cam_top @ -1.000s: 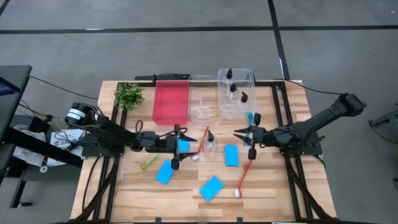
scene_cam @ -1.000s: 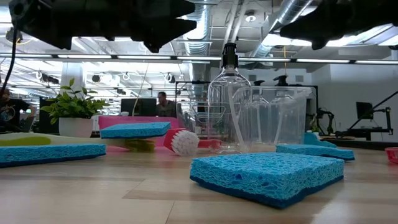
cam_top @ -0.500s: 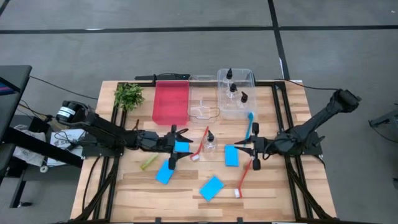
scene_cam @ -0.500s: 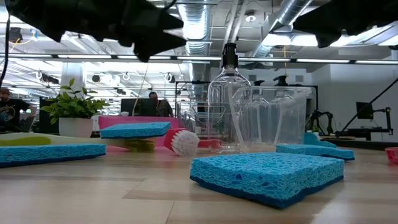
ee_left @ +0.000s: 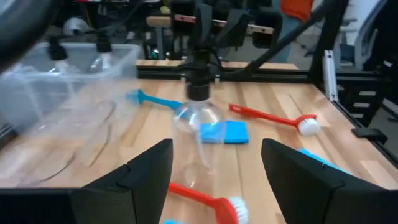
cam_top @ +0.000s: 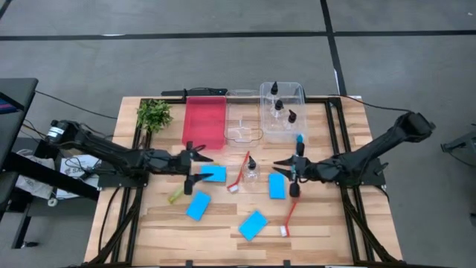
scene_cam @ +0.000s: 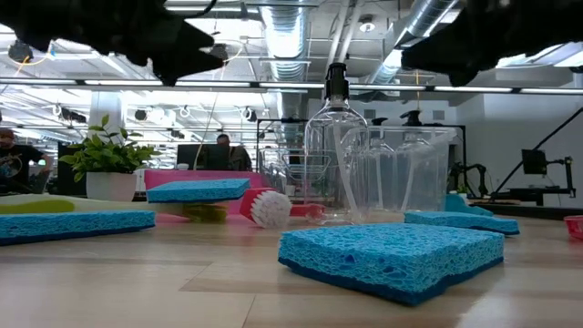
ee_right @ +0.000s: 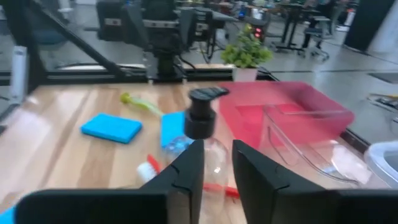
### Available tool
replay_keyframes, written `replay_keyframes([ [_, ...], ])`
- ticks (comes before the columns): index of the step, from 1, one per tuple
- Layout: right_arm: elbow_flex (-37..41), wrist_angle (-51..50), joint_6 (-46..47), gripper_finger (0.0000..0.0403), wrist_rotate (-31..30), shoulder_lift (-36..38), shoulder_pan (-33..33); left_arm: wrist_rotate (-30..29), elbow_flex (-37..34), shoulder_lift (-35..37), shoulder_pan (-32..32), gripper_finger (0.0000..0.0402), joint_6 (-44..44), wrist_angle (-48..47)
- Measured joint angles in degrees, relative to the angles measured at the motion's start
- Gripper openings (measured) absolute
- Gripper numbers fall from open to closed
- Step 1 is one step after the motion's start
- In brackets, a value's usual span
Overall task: Pick & Place Kitchen Sink Supplies
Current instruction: Put the soap dispenser into the right transparent bin
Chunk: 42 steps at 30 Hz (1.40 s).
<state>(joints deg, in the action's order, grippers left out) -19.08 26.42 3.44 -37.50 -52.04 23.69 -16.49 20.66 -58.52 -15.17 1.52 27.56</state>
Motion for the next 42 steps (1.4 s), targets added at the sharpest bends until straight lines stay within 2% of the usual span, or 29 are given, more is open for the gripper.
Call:
replay_keyframes([
  [6,-0.01,4.18,0.13,0.0144,0.09,-4.55,-2.19,0.01,-4.79,2.27,1.85,0.0248,2.26,7.16],
  [13,-0.08,12.23,0.28,0.024,0.24,-11.38,-3.15,0.04,-6.5,2.27,1.76,0.0248,2.39,7.68],
  [17,-2.76,13.28,0.25,0.027,0.2,-15.24,-4.09,0.04,-6.84,2.27,1.76,0.0248,2.21,7.75],
  [23,-7.79,12.26,-0.52,0.0277,0.17,-20.15,-5.99,1.14,-6.97,2.25,1.79,0.0248,2.21,7.64],
  [29,-11.11,7.93,-0.44,0.0277,0.22,-21.26,-6.28,3.3,-6.97,2.25,1.79,0.0248,2.38,7.64],
  [35,-11.93,7.23,2.37,0.0277,5.84,-21.41,-7.89,3.3,-6.97,2.25,1.79,0.0248,2.38,7.65],
  [42,-11.93,7.14,3.32,0.0277,7.81,-22.35,-10.25,3.3,-6.97,2.25,1.79,0.0248,2.38,7.64],
])
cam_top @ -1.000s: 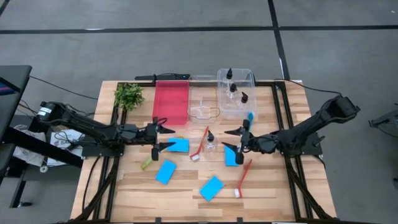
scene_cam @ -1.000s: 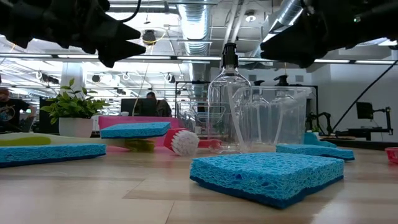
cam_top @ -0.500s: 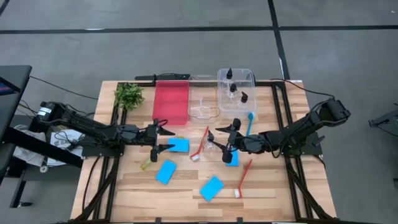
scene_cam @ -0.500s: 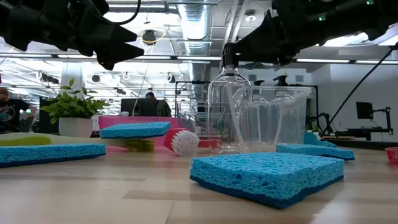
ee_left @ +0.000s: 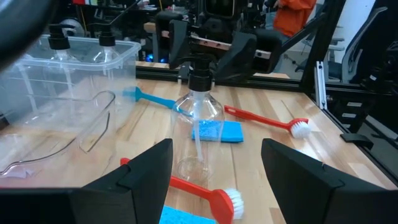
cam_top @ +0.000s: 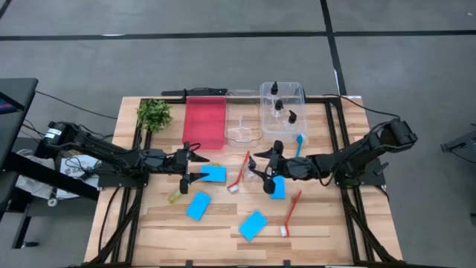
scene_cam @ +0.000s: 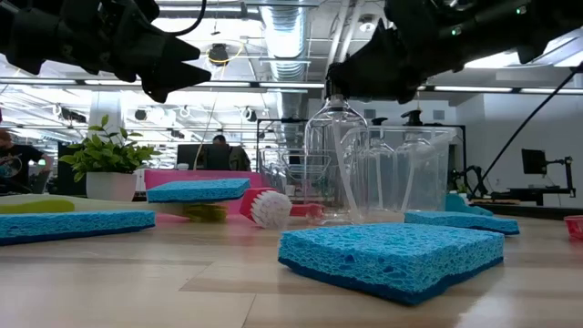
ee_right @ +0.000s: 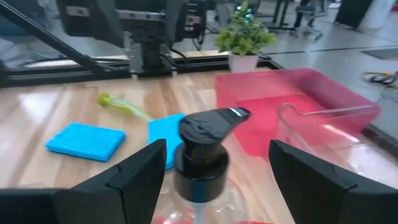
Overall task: Pick & Place Kitchen Sink Supplies
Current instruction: Put the soap dispenser into the right transparent bin
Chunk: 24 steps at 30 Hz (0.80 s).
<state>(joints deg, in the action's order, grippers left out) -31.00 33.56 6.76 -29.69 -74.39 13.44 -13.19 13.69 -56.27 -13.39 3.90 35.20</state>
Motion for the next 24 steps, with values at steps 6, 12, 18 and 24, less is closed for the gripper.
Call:
replay_keyframes([
  [6,0.0,0.06,0.84,0.0277,1.37,0.02,-0.84,0.0,0.0,0.0,0.0,0.0248,0.0,0.01],
  [12,0.0,0.26,0.81,0.0277,2.83,0.02,-0.87,0.0,0.0,0.0,0.0,0.0248,0.0,0.02],
  [18,0.0,0.3,0.28,0.0277,2.86,0.02,-0.87,0.0,0.0,0.0,0.0,0.0248,0.0,0.02],
  [24,0.0,0.29,-0.71,0.0277,4.31,0.02,-1.68,-0.02,0.0,-0.02,0.0,0.0248,0.0,0.02],
])
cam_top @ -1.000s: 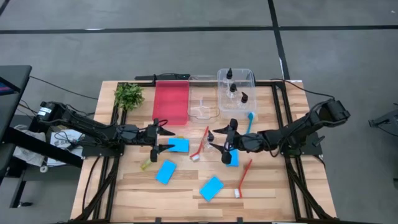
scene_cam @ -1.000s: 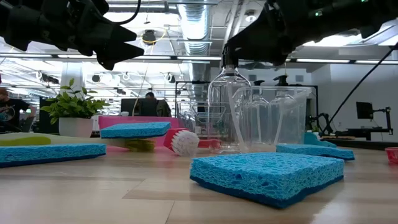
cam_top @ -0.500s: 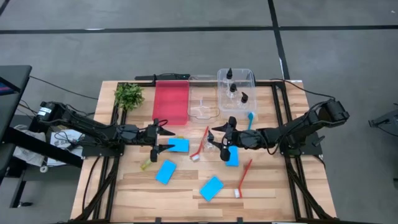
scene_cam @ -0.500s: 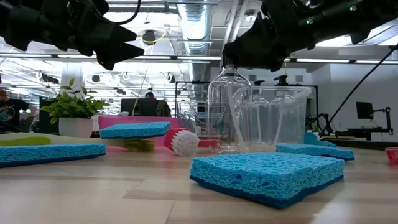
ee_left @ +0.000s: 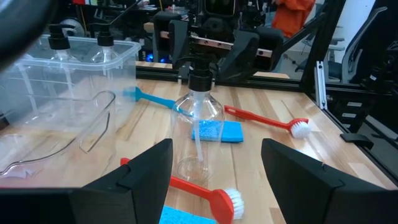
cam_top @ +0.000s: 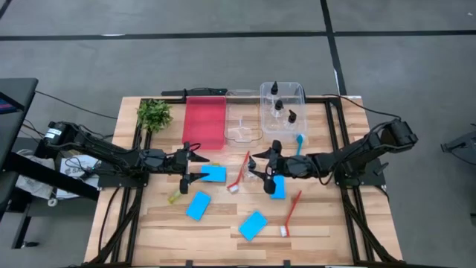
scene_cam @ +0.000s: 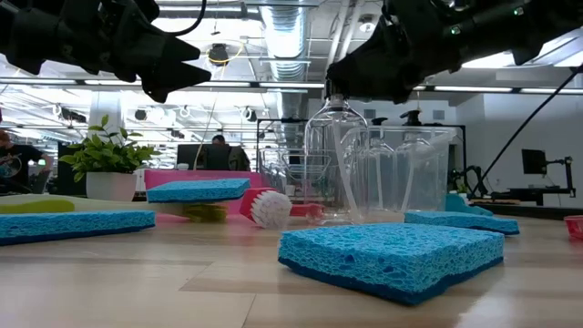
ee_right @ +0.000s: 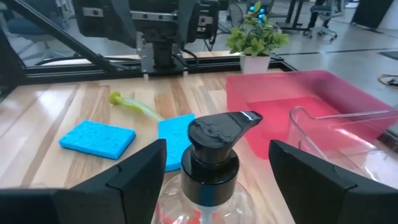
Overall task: Pick & Place Kitchen Sink Supplies
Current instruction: Put the soap dispenser into the right transparent bin
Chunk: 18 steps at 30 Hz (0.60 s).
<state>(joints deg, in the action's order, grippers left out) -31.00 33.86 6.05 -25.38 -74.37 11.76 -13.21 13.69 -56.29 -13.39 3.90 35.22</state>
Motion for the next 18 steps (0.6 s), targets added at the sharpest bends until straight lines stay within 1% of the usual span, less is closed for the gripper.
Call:
replay_keyframes([
  [2,0.0,0.01,-0.01,0.0277,1.48,0.0,-0.59,0.02,0.0,0.0,0.0,0.0248,0.0,0.0],
  [8,0.0,0.52,-0.05,0.0277,2.01,0.0,-1.82,0.02,0.0,0.0,0.0,0.0248,-0.04,0.0],
  [11,0.0,0.79,-0.02,0.0276,3.26,0.0,-2.43,0.01,0.0,0.0,0.0,0.0248,-0.19,0.0],
  [18,0.0,1.14,-0.01,0.0276,3.49,0.0,-2.55,0.02,0.0,0.0,0.0,0.0248,-0.19,0.0],
])
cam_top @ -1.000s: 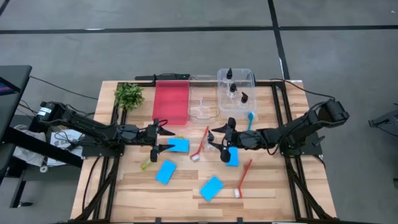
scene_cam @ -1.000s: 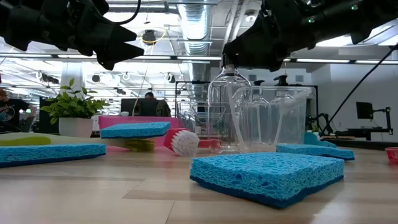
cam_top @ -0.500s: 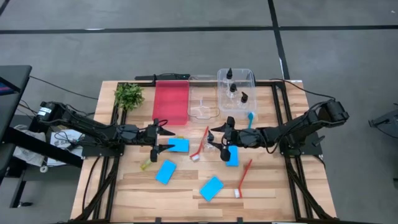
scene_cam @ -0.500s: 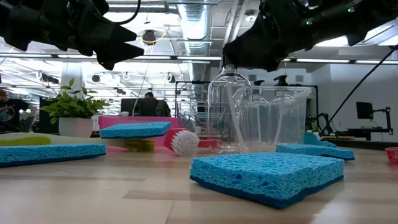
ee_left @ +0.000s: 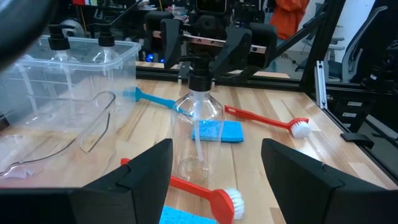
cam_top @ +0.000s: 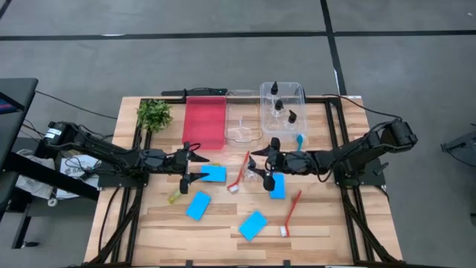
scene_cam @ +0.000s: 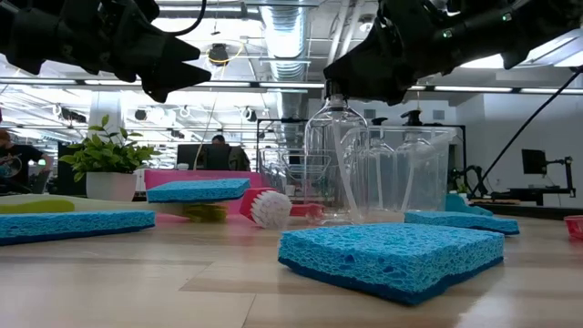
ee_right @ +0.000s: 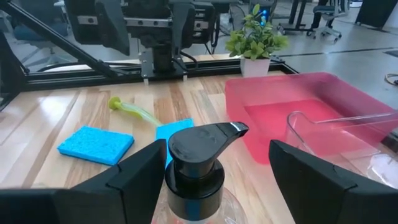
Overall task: Pick & Place Kitchen Sink Supplies
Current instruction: Put the soap dispenser into the right transparent bin
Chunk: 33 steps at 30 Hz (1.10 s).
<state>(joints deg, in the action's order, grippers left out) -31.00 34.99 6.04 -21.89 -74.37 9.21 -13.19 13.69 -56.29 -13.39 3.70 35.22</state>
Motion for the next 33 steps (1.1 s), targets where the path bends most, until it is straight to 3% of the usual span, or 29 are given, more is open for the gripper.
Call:
replay_keyframes([
  [12,0.0,7.71,-3.24,0.0276,-0.41,-6.54,0.03,-0.01,0.0,0.0,-0.02,0.0248,0.0,0.0],
  [33,0.0,10.61,-3.58,0.0274,-0.63,-6.36,0.0,0.0,0.0,0.0,0.0,0.0248,0.02,0.0],
])
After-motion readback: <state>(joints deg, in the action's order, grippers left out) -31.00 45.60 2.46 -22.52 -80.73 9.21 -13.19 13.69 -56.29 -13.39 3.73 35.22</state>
